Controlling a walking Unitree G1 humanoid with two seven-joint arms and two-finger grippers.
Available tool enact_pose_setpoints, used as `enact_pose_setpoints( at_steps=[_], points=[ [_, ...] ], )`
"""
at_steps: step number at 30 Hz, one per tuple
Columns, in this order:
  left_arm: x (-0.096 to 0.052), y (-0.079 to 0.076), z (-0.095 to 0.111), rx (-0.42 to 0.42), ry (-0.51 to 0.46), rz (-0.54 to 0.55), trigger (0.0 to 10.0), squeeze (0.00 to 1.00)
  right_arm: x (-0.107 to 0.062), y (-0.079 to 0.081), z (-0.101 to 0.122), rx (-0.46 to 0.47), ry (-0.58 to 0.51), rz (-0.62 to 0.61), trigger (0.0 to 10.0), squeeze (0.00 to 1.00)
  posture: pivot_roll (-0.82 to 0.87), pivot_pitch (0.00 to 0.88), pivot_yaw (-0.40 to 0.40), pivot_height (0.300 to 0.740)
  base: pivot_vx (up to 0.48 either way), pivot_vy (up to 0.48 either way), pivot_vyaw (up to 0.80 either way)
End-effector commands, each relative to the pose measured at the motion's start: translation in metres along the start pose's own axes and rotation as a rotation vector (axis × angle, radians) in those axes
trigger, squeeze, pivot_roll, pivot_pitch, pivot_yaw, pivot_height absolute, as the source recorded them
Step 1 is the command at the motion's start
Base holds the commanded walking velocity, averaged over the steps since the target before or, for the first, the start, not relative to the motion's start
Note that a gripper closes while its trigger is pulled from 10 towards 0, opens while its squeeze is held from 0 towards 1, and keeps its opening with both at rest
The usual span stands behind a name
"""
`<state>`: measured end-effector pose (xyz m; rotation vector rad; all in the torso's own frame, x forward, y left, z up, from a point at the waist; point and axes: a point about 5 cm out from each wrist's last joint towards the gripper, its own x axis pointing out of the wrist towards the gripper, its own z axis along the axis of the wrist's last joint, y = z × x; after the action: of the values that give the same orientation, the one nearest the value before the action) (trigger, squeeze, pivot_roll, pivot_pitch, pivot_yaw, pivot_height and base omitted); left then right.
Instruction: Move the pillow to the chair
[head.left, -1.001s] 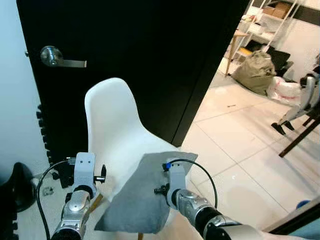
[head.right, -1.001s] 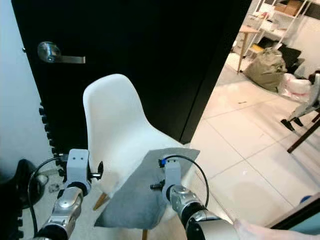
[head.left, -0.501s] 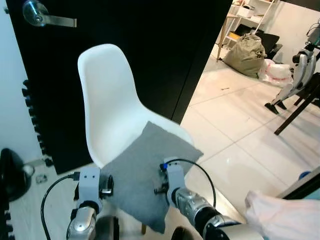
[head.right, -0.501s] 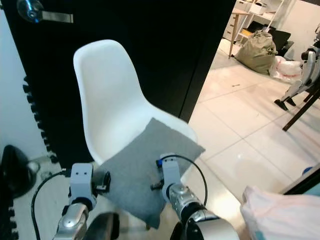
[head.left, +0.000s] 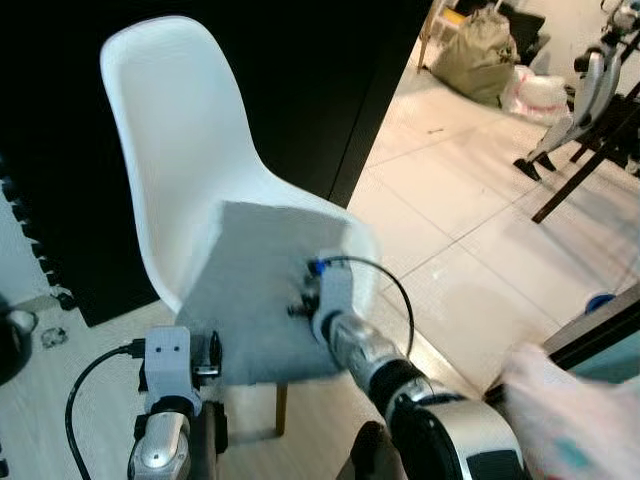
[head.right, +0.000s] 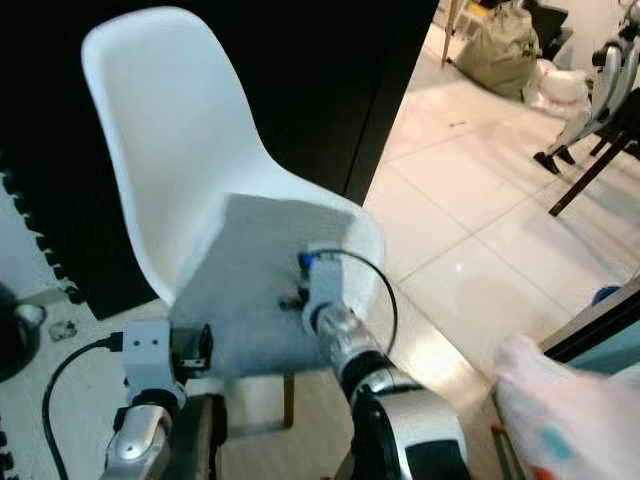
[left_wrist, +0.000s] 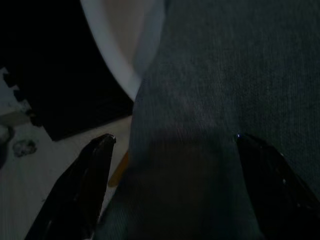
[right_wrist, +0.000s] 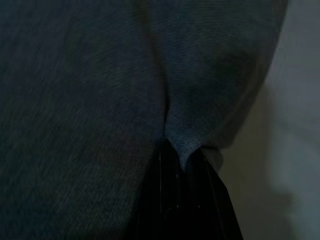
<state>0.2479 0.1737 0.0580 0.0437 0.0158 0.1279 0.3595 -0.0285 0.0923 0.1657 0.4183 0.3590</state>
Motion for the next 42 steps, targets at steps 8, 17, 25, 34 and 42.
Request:
enact_pose_setpoints(
  at_steps=[8, 17, 25, 34, 42],
  points=[
    [0.015, -0.003, 0.066, 0.019, -0.188, -0.008, 10.0, 0.00, 0.005, 0.061, 0.013, 0.062, -0.038, 0.130, 10.0, 0.00, 0.41, 0.258, -0.276, 0.465, 0.000, 0.000, 0.00],
    [0.011, -0.011, 0.076, 0.060, -0.202, -0.044, 10.0, 0.00, 0.005, 0.049, 0.017, 0.070, -0.056, 0.065, 10.0, 0.00, 0.41, 0.244, -0.273, 0.441, 0.000, 0.000, 0.00],
    [0.013, -0.025, 0.074, 0.055, -0.162, -0.089, 10.0, 0.00, 0.000, 0.072, -0.009, 0.027, -0.016, 0.263, 10.0, 1.00, 0.39, 0.208, -0.266, 0.441, 0.000, 0.000, 0.00],
    [0.024, -0.027, 0.076, 0.062, -0.169, -0.107, 10.0, 0.00, -0.001, 0.065, -0.006, 0.082, -0.030, 0.364, 10.0, 1.00, 0.37, 0.113, -0.267, 0.441, 0.000, 0.000, 0.00],
    [0.041, -0.026, 0.073, 0.068, -0.162, -0.104, 10.0, 0.00, -0.005, 0.035, -0.016, 0.121, -0.007, 0.428, 10.0, 1.00, 0.34, 0.006, -0.253, 0.441, 0.000, 0.000, 0.00]
  ],
)
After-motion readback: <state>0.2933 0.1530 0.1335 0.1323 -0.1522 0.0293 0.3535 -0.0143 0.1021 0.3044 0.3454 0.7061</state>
